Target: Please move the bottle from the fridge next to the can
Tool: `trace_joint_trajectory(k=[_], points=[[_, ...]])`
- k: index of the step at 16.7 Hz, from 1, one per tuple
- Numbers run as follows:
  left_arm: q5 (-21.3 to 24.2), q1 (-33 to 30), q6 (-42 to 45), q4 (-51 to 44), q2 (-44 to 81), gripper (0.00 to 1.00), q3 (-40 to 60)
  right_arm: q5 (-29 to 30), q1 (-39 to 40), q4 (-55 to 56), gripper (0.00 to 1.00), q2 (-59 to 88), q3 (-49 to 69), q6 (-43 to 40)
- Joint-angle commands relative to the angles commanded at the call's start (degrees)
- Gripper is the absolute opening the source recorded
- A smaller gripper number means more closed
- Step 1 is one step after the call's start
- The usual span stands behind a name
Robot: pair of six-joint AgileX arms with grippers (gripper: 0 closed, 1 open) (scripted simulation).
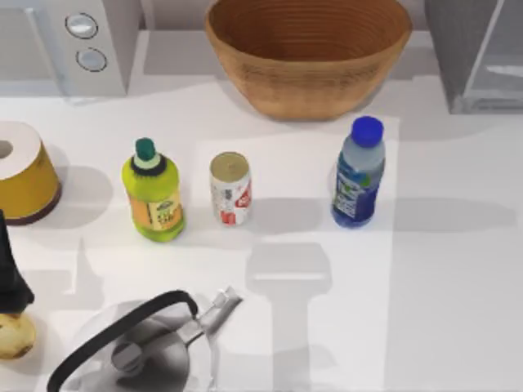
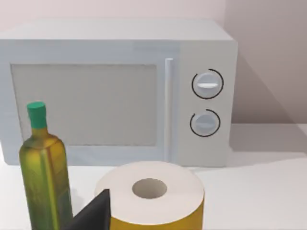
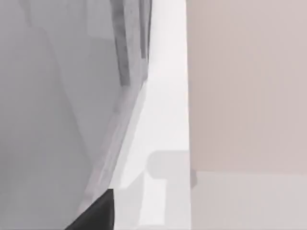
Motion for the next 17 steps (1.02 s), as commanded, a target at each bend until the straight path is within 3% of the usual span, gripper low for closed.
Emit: trace_joint_trajectory(k=[6,9,13,17], points=[[0.00,0.00,0.00,0.00,0.00,1.00,0.00,0.07,-0.22,0.65,1.00,-0.39,-0.40,0.37],[0.00,0.00,0.00,0.00,0.00,1.00,0.00,3.90,3.29,4.03,1.00,-2.20,-1.10,3.53],[0.00,0.00,0.00,0.00,0.00,1.00,0.00,13.82,14.78,8.63,1.00,-4.34,-5.66,12.07],[0.00,0.00,0.00,0.00,0.00,1.00,0.00,25.97,33.52,11.82,1.00,-5.76,-10.31,22.40]])
